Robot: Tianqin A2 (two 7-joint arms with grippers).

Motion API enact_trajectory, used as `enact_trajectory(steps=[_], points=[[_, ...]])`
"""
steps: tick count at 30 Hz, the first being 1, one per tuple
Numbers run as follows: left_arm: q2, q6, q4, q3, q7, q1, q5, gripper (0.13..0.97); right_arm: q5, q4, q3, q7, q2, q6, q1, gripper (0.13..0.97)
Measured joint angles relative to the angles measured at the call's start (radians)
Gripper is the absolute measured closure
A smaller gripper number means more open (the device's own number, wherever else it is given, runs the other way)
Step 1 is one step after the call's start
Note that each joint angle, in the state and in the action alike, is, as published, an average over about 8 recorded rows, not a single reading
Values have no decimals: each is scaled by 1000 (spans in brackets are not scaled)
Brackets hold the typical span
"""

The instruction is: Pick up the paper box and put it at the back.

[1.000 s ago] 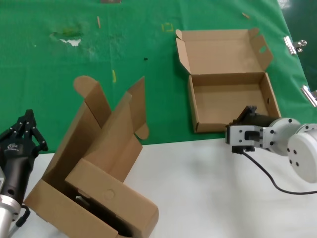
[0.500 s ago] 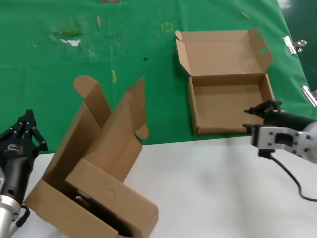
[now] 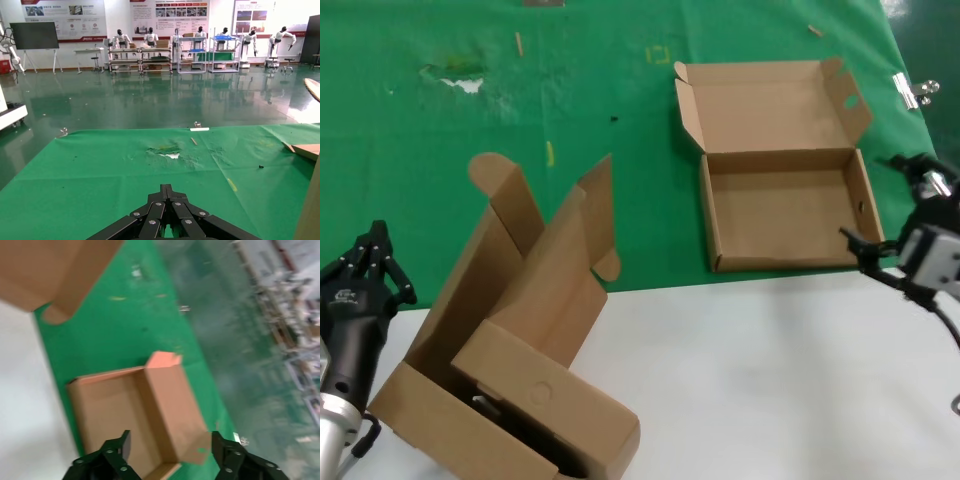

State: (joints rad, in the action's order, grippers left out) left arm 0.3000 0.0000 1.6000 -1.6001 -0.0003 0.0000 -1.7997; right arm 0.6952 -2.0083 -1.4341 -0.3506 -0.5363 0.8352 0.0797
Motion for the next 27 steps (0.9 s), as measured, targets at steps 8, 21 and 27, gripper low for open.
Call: enact_trajectory(steps=[8, 21, 27], points=[[0, 0, 0, 0, 0, 0, 0, 957, 154, -44, 154, 25, 51, -172, -111, 467], [0, 0, 0, 0, 0, 0, 0, 911, 279, 11, 122, 66, 76, -263, -112, 230], [0, 0, 0, 0, 0, 0, 0, 841, 354, 47, 96, 92, 91, -314, -109, 185]])
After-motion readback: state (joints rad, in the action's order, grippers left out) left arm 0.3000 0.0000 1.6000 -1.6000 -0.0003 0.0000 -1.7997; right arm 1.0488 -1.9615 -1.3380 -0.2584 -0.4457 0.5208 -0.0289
